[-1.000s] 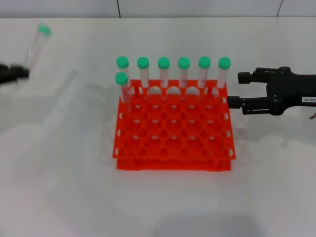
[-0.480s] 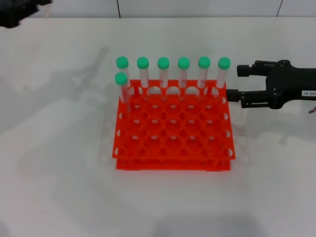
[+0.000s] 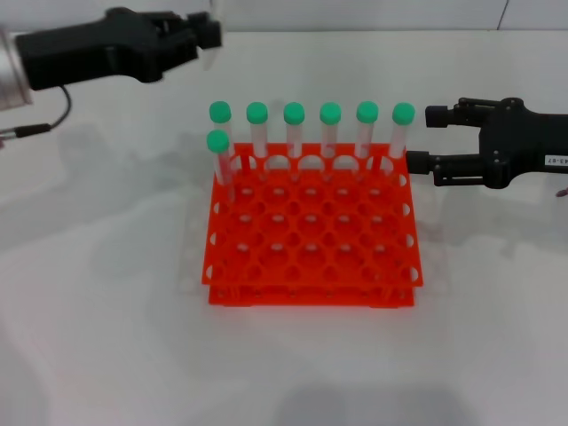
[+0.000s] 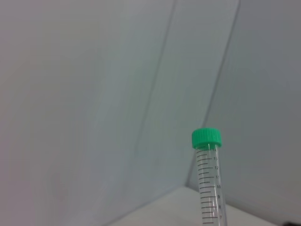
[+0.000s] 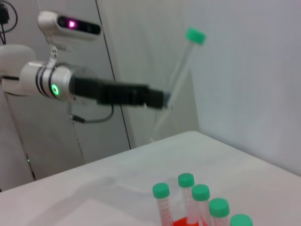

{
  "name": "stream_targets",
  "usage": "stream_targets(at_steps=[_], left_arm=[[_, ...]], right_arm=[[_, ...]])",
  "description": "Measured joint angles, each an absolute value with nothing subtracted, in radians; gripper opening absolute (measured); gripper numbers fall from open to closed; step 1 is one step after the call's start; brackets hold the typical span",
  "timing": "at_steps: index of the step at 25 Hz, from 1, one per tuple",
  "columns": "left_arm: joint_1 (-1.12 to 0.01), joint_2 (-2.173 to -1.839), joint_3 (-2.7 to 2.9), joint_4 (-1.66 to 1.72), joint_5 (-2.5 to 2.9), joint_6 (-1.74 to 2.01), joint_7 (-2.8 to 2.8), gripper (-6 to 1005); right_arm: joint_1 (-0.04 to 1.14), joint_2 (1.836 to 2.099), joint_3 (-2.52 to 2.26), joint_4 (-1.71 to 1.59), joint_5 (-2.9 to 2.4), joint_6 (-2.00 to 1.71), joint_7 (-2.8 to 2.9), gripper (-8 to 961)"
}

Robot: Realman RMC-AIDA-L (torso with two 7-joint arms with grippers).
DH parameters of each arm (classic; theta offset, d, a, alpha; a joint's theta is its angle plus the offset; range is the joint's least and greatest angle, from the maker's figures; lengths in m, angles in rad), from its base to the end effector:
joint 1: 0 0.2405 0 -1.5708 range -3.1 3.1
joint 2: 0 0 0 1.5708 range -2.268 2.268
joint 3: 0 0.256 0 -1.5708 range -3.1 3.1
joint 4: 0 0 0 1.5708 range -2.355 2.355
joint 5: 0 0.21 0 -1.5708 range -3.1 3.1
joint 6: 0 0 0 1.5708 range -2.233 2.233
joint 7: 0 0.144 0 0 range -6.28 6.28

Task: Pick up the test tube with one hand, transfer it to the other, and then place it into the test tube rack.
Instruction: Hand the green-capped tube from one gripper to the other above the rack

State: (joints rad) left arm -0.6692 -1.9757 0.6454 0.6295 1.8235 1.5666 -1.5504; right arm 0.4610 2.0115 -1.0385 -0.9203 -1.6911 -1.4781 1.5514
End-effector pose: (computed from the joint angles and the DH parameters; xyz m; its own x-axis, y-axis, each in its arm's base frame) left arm -0.2156 0.3853 0.0568 0.6905 0.2995 0.6585 0.4966 -0.8581 -0.1304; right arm 0.2173 0.3496 0.0336 0.8277 -0.2213 -0.5158 -0.3649 -0.9104 -0.1950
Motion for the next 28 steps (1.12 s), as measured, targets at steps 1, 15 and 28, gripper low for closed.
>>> stream_targets(at_steps=[1,15,28], left_arm=[[-0.671,-1.98,0.659,0.629,1.823,1.559,-1.55,184],[-0.672,-2.01,0.704,0.579,1.817,1.579,-1.434,184],[-0.661,-2.014,0.707,0.511,1.824,1.562,-1.285,185]], right_arm=[[0.459,2.01,-1.038,-0.922,-1.685,-1.481,1.55,795],[0.431,2.01,-1.032,-1.009,-1.612,-1.506,1.552,795],[0.484,2.015,-1.031,-1.008,-1.599,-1.494,1.548,791]])
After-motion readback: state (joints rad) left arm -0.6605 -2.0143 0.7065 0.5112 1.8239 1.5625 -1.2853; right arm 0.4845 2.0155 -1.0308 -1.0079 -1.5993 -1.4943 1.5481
